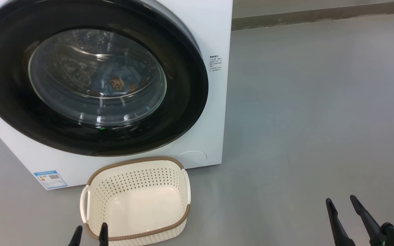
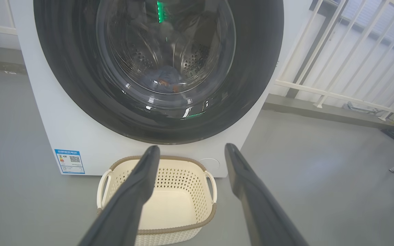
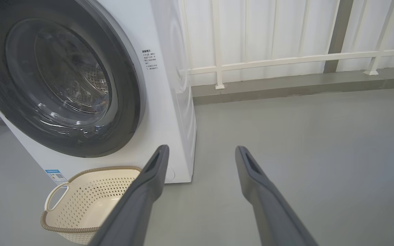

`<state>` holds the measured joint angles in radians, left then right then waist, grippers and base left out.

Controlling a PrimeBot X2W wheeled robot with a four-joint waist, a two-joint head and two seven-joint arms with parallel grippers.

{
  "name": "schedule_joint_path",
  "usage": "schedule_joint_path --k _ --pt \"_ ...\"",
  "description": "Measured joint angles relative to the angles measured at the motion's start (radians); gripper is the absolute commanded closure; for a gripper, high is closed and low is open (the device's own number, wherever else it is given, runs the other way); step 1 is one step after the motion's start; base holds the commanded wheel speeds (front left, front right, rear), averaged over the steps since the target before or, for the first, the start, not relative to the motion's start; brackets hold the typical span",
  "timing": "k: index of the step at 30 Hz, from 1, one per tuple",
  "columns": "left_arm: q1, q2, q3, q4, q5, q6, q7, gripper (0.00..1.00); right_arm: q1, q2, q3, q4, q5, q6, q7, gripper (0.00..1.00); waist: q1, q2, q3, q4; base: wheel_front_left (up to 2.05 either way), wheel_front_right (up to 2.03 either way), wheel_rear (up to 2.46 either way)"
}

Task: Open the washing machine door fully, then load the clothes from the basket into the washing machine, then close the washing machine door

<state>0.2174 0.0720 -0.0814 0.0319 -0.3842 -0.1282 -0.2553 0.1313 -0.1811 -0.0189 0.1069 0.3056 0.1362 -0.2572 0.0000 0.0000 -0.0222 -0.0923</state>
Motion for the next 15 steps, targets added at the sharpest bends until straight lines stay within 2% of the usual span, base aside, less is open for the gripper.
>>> schedule_joint_path --k 15 --pt "0.006 0.000 0.022 -0.004 0.000 0.000 0.000 0.00 0.013 0.002 0.001 0.001 -0.004 0.000 0.000 0.00 0.0000 0.0000 -0.001 0.015 0.00 0.00 0.00"
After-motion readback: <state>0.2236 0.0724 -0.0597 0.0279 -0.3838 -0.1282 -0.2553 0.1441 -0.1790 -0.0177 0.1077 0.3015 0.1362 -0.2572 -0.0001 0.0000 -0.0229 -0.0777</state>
